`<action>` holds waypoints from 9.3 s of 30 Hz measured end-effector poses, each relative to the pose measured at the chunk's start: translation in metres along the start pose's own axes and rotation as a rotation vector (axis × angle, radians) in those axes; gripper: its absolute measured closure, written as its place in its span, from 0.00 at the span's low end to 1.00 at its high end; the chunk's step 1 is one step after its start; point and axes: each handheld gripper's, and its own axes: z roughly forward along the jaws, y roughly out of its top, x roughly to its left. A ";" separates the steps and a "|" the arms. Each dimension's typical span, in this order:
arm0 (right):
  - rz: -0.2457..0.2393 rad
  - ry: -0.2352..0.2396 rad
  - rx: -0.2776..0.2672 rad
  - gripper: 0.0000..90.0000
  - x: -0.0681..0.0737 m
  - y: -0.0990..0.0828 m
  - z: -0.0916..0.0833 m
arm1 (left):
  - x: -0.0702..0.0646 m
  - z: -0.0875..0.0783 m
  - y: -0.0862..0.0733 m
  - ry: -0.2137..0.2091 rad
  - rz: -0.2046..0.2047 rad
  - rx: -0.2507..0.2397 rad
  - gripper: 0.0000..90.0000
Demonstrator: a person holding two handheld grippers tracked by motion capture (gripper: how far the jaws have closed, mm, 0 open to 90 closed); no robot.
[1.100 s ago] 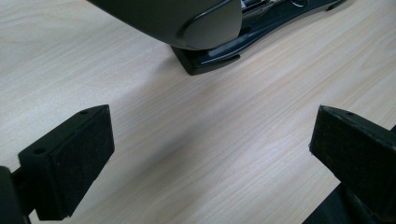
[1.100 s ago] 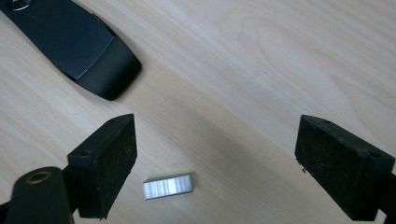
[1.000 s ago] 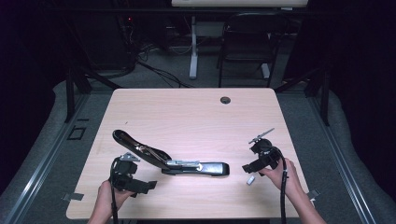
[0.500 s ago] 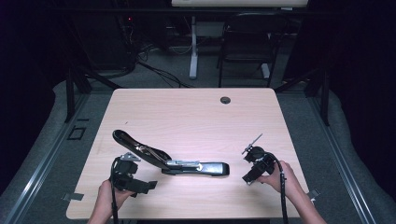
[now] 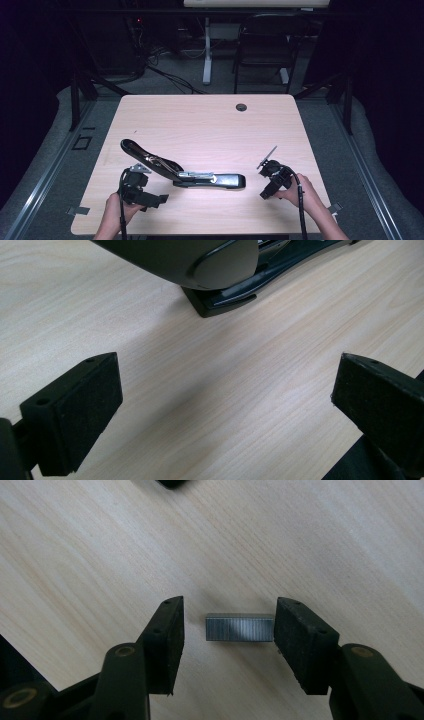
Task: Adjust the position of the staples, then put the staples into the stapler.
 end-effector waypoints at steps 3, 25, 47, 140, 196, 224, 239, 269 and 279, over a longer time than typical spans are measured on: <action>0.004 -0.010 0.006 0.57 0.000 0.000 0.001 | 0.000 0.000 0.000 0.000 -0.001 0.000 0.00; 0.162 -0.011 -0.051 0.63 -0.012 0.011 -0.008 | 0.000 0.001 0.001 -0.001 0.004 0.006 0.00; 0.139 -0.018 -0.039 0.43 -0.017 0.023 -0.003 | 0.000 0.001 0.002 -0.004 0.012 0.010 0.00; -0.232 -0.119 0.017 0.87 0.000 0.019 0.009 | 0.000 0.000 0.003 -0.005 0.019 0.019 0.00; -0.240 -0.080 -0.127 0.87 0.018 0.028 -0.010 | 0.003 -0.001 0.002 0.004 0.007 0.003 0.00; -0.296 -0.035 -0.173 0.87 0.026 0.042 -0.016 | 0.006 -0.001 0.002 -0.004 0.004 0.009 0.00; -0.340 0.030 -0.243 0.87 0.024 0.054 -0.024 | 0.007 0.000 0.002 -0.002 -0.003 0.012 0.00; -0.450 0.092 -0.306 0.87 0.045 0.100 -0.027 | 0.009 0.000 0.002 -0.004 -0.006 0.013 0.00; -0.502 0.120 -0.322 0.87 0.059 0.118 -0.023 | 0.008 0.001 0.002 -0.006 -0.006 0.012 0.00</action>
